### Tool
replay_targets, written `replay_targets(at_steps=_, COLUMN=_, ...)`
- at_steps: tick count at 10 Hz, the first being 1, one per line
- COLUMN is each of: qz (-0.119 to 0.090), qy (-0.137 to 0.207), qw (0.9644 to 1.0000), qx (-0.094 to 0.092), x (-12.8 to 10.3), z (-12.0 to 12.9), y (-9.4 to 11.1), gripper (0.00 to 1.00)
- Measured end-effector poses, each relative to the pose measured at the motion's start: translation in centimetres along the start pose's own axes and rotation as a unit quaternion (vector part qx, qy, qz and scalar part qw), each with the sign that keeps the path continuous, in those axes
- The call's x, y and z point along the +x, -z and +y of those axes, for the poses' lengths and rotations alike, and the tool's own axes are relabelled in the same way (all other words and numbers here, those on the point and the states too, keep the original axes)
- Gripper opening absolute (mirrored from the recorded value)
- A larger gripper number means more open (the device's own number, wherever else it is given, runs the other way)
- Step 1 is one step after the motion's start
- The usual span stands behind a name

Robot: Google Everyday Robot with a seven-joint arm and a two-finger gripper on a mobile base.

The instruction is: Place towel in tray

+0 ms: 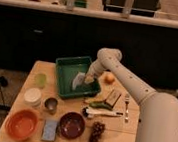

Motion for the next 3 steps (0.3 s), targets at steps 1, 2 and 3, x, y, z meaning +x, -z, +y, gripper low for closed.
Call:
replay_targets(at_steps=1, qz=-0.001, qy=0.001, qw=1.0000, qx=0.000, x=-0.04, z=0.03, y=0.01, gripper=0.80)
replay_targets(at_steps=2, qz=-0.003, qy=0.002, qw=1.0000, qx=0.001, x=-0.05, z=0.04, y=0.06, gripper=0.80)
replay_targets(at_steps=3, qz=-0.005, qy=0.002, qw=1.0000, qx=0.003, x=-0.05, z=0.04, y=0.12, gripper=0.80)
